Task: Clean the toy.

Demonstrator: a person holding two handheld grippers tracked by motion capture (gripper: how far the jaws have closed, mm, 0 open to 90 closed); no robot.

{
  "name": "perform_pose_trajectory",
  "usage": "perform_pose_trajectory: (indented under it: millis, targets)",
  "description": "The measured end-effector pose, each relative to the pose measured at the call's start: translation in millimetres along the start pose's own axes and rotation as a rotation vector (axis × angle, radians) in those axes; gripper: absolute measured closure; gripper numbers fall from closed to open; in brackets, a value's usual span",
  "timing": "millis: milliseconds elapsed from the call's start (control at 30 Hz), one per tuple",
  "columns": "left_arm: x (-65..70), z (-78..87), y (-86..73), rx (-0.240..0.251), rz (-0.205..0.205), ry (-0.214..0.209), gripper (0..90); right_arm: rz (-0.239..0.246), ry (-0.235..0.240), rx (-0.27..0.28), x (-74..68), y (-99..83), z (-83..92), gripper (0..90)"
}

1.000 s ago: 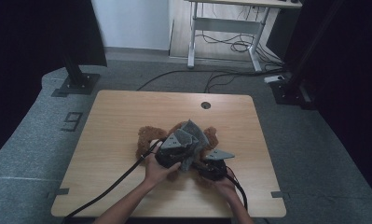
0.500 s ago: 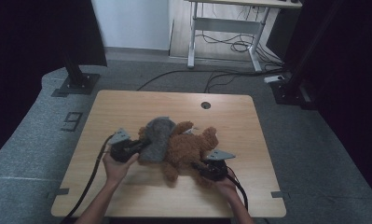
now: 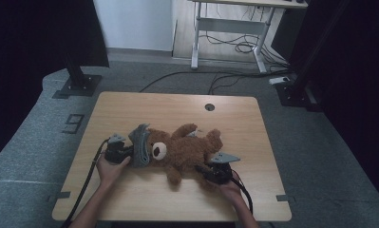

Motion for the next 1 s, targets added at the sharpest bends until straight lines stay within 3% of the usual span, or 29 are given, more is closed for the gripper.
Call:
perform_pose_trajectory:
  millis: [100,233,300,400,467,667,767,833,900,1000]
  targets:
    - [-4.5,-1.4,-1.9,0.001,0.026,0.000,85.7,-0.001,0.000,0.000,0.1,-0.2,0.1,68.8]
    - [-7.4,4.7,8.0,0.031,0.039,0.001,85.3,-0.002,0.004,-0.001,0.5,0.0,0.0,68.9]
    - [-3.1,7.2,20.1,0.068,0.021,-0.023,85.3,-0.003,0.006,-0.002,0.8,0.1,-0.1,68.8]
    - [7.0,13.7,36.9,0.109,-0.011,-0.014,85.6,-0.003,-0.001,-0.007,1.3,0.1,0.2,68.9]
    - [13.8,22.4,47.2,0.153,-0.008,-0.025,85.7,-0.012,-0.012,-0.007,3.5,0.0,0.9,69.0]
    - [37.6,54.6,70.2,0.282,-0.074,-0.049,85.8,-0.024,-0.035,-0.010,10.0,-0.6,3.7,69.7]
    - [46.0,65.6,80.4,0.334,-0.097,-0.096,85.7,-0.015,-0.031,-0.009,8.7,-0.8,3.2,69.9]
    - [54.6,66.8,88.3,0.341,-0.122,-0.114,85.7,-0.002,-0.020,-0.007,6.6,-0.9,1.8,69.9]
    - [63.3,61.1,95.8,0.324,-0.162,-0.093,85.5,0.021,-0.020,-0.003,2.9,-1.0,-0.4,70.0]
    - [67.0,45.1,103.8,0.308,-0.159,-0.108,85.5,0.029,-0.025,-0.008,2.0,-1.4,-0.1,70.0]
Point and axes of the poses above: each handheld gripper's, and its own axes: z roughly backward along the jaws, y roughly out of its top, x roughly to its right, the point moved 1 cm from there along -z, roughly forward along the jaws, and after that the axes turned 15 degrees about -z, right-handed, at the moved point
